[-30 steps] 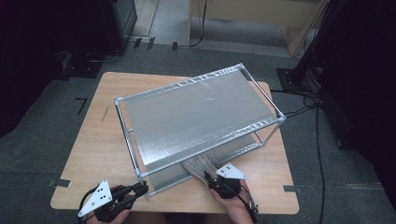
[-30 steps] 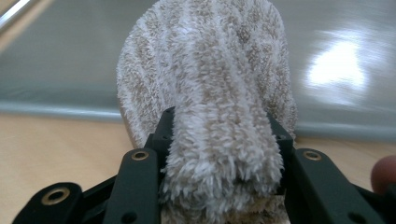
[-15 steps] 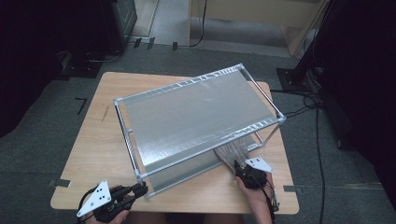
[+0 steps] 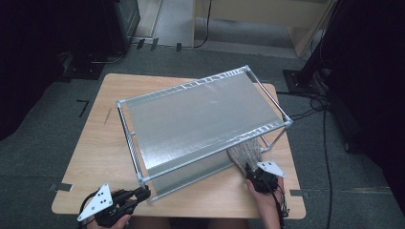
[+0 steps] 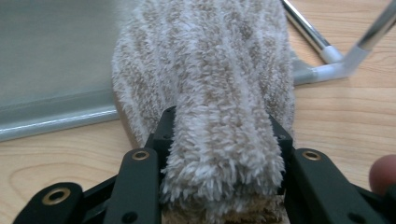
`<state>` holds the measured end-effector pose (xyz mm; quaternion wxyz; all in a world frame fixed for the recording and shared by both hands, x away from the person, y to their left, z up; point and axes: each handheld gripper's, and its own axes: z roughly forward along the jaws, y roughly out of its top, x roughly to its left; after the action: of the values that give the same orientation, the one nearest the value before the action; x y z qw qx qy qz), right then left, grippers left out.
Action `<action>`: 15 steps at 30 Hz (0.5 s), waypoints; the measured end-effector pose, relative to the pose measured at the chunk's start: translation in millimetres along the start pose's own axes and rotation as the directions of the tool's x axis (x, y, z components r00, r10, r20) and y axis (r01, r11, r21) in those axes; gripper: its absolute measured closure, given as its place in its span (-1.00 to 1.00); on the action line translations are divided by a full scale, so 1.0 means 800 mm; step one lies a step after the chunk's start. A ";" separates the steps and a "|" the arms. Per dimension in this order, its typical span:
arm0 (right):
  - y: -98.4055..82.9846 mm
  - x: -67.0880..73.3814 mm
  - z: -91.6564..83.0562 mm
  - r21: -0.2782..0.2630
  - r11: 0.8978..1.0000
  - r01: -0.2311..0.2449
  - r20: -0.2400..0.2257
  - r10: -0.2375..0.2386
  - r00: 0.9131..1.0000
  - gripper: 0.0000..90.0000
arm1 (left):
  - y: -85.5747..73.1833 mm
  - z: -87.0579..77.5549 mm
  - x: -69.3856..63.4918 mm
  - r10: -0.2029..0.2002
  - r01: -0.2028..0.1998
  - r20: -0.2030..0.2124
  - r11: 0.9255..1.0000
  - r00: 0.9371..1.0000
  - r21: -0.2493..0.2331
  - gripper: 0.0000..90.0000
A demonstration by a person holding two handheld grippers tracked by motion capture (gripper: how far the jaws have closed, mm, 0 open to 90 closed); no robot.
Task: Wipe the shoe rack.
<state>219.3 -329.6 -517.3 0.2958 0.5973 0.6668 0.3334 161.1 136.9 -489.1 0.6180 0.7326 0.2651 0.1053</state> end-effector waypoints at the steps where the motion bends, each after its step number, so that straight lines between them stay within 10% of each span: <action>1: 0.000 0.003 0.000 0.003 1.000 0.001 -0.001 -0.001 1.000 0.34 | 0.000 0.000 0.000 0.000 0.000 0.000 1.000 1.000 0.000 0.76; 9: -0.002 0.059 -0.005 0.009 0.997 0.073 -0.082 -0.072 0.994 0.34 | 0.000 0.001 0.000 0.001 -0.001 -0.001 1.000 1.000 -0.001 0.76; 15: -0.011 0.128 -0.015 -0.013 0.986 0.169 -0.203 -0.168 0.965 0.33 | 0.000 0.001 0.000 -0.001 0.001 -0.004 1.000 1.000 -0.001 0.76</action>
<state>193.5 -229.5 -516.5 0.2517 0.5020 0.7426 0.3649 161.4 135.9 -489.2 0.6179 0.7320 0.2665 0.1066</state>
